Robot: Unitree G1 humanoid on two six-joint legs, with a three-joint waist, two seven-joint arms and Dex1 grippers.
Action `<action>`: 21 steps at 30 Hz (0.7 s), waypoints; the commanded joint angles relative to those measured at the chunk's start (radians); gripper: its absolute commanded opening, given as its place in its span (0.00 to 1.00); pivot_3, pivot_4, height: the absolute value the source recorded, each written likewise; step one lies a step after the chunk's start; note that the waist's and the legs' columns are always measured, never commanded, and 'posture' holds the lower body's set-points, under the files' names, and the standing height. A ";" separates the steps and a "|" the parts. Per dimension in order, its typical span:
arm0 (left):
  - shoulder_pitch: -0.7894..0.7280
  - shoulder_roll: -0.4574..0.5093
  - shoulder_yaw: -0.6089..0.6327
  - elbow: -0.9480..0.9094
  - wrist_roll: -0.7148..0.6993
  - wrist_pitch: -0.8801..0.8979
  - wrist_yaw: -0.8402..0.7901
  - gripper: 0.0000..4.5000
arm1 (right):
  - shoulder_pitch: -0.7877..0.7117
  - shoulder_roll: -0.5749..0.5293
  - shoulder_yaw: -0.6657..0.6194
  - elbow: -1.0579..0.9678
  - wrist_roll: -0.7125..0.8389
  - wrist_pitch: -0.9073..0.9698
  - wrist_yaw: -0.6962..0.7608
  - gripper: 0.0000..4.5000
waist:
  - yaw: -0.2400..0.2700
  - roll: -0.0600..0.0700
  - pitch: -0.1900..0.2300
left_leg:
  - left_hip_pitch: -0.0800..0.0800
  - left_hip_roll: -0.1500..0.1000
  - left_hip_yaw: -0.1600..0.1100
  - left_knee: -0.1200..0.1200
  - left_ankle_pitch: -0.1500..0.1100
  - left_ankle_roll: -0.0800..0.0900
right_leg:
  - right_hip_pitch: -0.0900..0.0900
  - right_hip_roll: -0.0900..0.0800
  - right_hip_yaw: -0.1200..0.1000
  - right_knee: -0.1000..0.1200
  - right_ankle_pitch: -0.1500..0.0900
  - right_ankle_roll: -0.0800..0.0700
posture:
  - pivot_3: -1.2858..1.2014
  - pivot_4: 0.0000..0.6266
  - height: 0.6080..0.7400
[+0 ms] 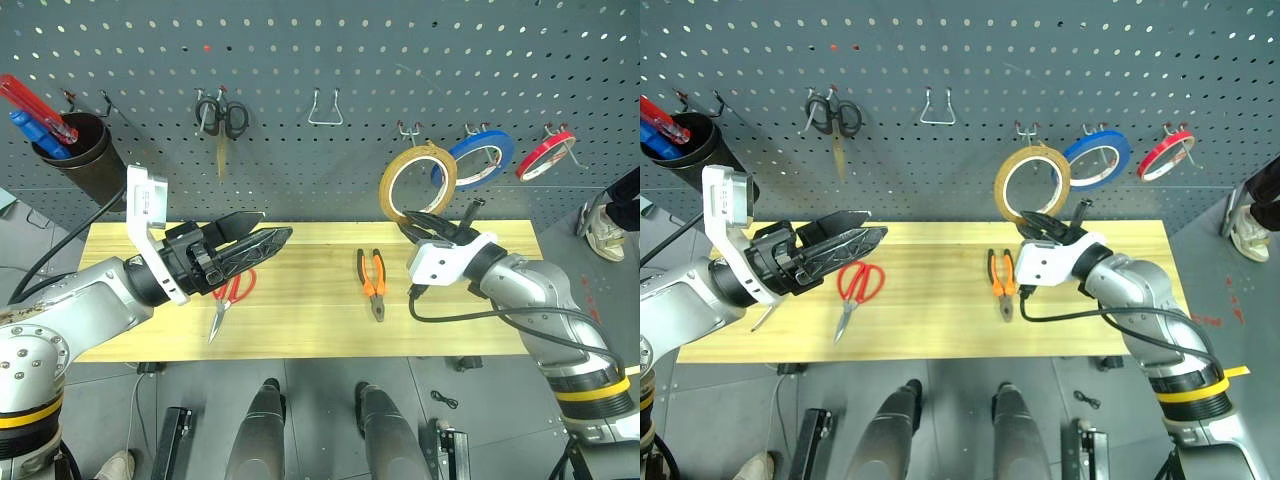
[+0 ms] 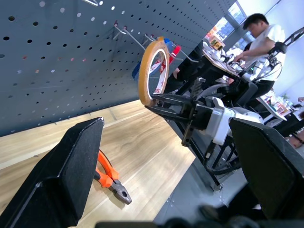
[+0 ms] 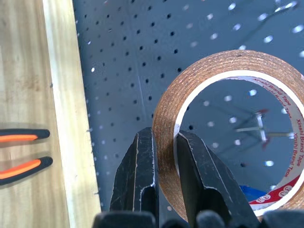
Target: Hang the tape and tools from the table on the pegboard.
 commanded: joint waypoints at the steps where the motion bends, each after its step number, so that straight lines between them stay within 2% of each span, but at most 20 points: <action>1: 0.021 0.001 0.024 -0.049 0.000 -0.022 -0.005 1.00 | -0.037 -0.002 -0.005 0.023 0.009 -0.036 -0.013 0.06 | 0.000 0.000 0.000 | 0.000 0.000 0.000 0.000 0.000 0.000 | 0.000 0.000 0.000 0.000 0.000 0.000 | 0.58 0.51 1.00; 4: 0.029 0.006 0.025 -0.050 0.010 -0.022 -0.018 1.00 | -0.059 0.005 0.006 0.065 0.025 -0.048 0.001 0.06 | 0.002 0.000 0.000 | 0.000 0.000 0.000 0.000 0.000 0.000 | 0.000 0.000 0.000 0.000 0.000 0.000 | 0.58 0.51 1.00; 6: 0.027 0.011 0.029 -0.044 0.015 -0.020 -0.025 1.00 | -0.065 0.010 0.006 0.078 0.045 -0.049 0.015 0.29 | 0.004 0.000 0.000 | 0.000 0.000 0.000 0.000 0.000 0.000 | 0.000 0.000 0.000 0.000 0.000 0.000 | 0.59 0.50 1.00; 15: 0.031 0.013 0.031 -0.038 0.043 -0.018 -0.052 1.00 | -0.019 -0.004 -0.023 0.034 0.096 -0.014 0.053 0.97 | 0.004 0.000 0.000 | 0.000 0.000 0.000 0.000 0.000 0.000 | 0.000 0.000 0.000 0.000 0.000 0.000 | 0.59 0.51 1.00; 16: 0.033 0.015 0.030 -0.036 0.055 -0.016 -0.065 1.00 | 0.002 -0.012 -0.035 0.013 0.106 -0.009 0.059 0.99 | 0.005 0.000 0.000 | 0.000 0.000 0.000 0.000 0.000 0.000 | 0.000 0.000 0.000 0.000 0.000 0.000 | 0.59 0.51 1.00; 21: 0.074 0.043 0.043 -0.044 0.137 -0.011 -0.169 1.00 | 0.151 -0.064 -0.100 -0.121 0.162 -0.005 0.105 0.99 | 0.007 0.000 0.000 | -0.001 0.000 0.000 0.000 0.000 0.000 | 0.000 0.000 0.000 -0.001 0.000 0.000 | 0.59 0.51 1.00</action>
